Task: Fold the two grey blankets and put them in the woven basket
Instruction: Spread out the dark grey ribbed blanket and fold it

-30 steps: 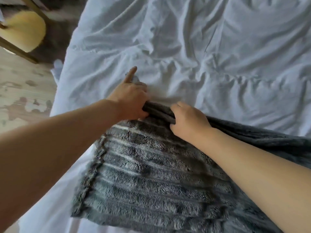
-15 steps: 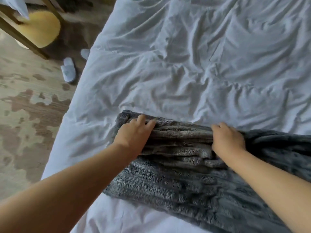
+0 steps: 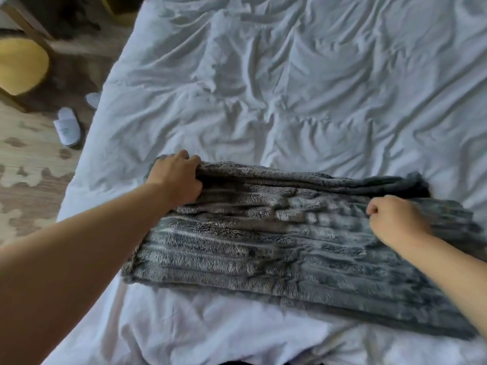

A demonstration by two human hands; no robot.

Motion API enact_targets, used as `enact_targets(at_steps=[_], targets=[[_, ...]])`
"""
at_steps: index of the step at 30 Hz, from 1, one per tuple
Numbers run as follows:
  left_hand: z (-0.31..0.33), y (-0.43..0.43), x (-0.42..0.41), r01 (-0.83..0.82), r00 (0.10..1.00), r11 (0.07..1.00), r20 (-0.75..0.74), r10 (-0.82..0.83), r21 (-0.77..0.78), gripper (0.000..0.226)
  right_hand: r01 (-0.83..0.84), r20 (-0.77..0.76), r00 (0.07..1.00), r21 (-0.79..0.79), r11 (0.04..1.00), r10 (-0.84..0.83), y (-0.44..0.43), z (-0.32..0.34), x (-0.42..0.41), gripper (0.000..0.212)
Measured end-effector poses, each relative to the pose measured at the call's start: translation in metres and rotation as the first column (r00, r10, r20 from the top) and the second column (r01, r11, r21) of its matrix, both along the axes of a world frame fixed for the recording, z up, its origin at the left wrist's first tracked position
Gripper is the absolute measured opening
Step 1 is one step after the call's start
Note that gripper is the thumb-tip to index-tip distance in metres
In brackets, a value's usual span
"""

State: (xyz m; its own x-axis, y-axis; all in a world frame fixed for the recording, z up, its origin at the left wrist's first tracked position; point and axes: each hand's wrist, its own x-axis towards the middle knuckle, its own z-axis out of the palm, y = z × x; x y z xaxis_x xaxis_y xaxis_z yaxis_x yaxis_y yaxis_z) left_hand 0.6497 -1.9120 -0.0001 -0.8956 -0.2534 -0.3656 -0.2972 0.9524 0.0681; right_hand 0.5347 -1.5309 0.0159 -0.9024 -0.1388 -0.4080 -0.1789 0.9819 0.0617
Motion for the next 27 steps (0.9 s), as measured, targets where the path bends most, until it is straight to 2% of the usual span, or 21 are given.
enact_targets(at_steps=[2, 5, 7, 9, 12, 14, 17, 20, 22, 25, 27], targets=[[0.004, 0.005, 0.008, -0.004, 1.0, 1.0, 0.007, 0.004, 0.029, 0.043, -0.094, 0.036, 0.994, -0.129, 0.987, 0.099, -0.04, -0.012, 0.013, 0.024], [0.008, 0.007, 0.022, -0.06, 0.994, 0.993, 0.102, 0.049, 0.106, 0.05, -0.213, 0.11, 0.958, -0.348, 0.913, 0.265, -0.113, -0.026, 0.033, 0.045], [0.006, 0.01, 0.027, -0.083, 0.987, 0.994, 0.146, 0.073, 0.066, 0.055, -0.306, 0.033, 0.936, -0.412, 0.858, 0.35, -0.152, -0.034, 0.039, 0.06], [-0.002, 0.017, 0.029, -0.093, 0.978, 0.996, 0.188, 0.094, -0.013, 0.065, -0.394, 0.021, 0.905, -0.336, 0.856, 0.425, -0.176, -0.043, 0.038, 0.075], [-0.023, 0.03, 0.034, -0.177, 0.95, 0.984, 0.256, 0.179, -0.029, 0.081, -0.353, 0.233, 0.885, -0.232, 0.907, 0.404, -0.184, -0.059, 0.036, 0.08], [-0.036, 0.03, 0.032, -0.223, 0.953, 0.975, 0.207, 0.219, -0.003, 0.081, -0.3, 0.292, 0.887, -0.222, 0.928, 0.357, -0.175, -0.069, 0.042, 0.076], [-0.058, 0.025, 0.021, -0.244, 0.965, 0.967, 0.115, 0.234, 0.074, 0.077, -0.299, 0.238, 0.911, -0.182, 0.937, 0.338, -0.154, -0.078, 0.052, 0.071], [-0.078, 0.009, 0.01, -0.23, 0.972, 0.963, 0.077, 0.221, 0.137, 0.075, -0.285, 0.249, 0.916, -0.145, 0.947, 0.314, -0.148, -0.083, 0.057, 0.069], [-0.094, -0.002, 0.005, -0.214, 0.977, 0.959, 0.03, 0.213, 0.187, 0.071, -0.264, 0.331, 0.894, -0.151, 0.953, 0.3, -0.153, -0.086, 0.057, 0.069], [-0.114, -0.007, 0.001, -0.213, 0.974, 0.951, -0.028, 0.225, 0.224, 0.067, -0.244, 0.524, 0.804, -0.14, 0.96, 0.281, -0.167, -0.099, 0.049, 0.07], [-0.126, -0.003, 0.0, -0.214, 0.971, 0.952, -0.06, 0.232, 0.219, 0.066, -0.266, 0.581, 0.765, -0.109, 0.958, 0.279, -0.173, -0.11, 0.034, 0.07]])
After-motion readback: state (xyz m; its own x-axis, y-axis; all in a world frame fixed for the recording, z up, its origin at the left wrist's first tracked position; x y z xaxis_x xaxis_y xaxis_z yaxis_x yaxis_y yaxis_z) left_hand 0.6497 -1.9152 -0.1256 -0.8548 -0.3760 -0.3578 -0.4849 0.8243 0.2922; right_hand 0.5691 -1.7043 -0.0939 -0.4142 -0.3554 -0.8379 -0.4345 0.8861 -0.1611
